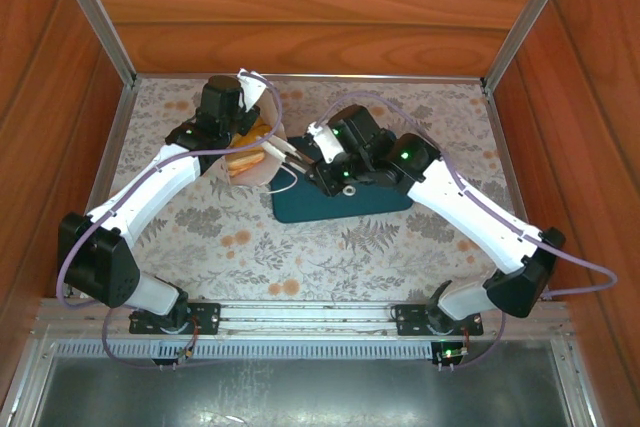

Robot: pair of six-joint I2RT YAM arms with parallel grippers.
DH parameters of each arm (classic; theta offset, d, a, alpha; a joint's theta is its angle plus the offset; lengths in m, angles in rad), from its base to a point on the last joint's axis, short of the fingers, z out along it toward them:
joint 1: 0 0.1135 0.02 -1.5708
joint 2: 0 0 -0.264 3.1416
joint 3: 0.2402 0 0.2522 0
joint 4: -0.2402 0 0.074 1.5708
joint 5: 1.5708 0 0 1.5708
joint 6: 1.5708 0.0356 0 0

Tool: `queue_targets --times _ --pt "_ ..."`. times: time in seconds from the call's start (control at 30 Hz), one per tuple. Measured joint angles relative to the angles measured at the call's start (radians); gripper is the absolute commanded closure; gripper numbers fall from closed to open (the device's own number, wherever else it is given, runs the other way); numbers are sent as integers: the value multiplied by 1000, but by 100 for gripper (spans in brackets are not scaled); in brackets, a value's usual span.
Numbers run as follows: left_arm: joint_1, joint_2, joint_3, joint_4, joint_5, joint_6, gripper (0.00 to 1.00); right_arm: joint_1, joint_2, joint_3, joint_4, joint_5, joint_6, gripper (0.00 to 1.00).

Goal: Take the fake bread out of the paper bag

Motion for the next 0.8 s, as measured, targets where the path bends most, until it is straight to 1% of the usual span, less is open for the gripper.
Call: queue_targets --times 0.17,0.37,0.5,0.8 --pt "0 0 0 -2 2 0 100 7 67 12 18 24 -74 61" --pt "0 0 0 -4 4 13 100 24 163 64 18 81 -170 58" --pt "0 0 0 -5 7 18 100 43 189 70 15 129 -237 55" --pt "0 0 0 -7 11 23 100 103 275 121 -15 270 -388 55"
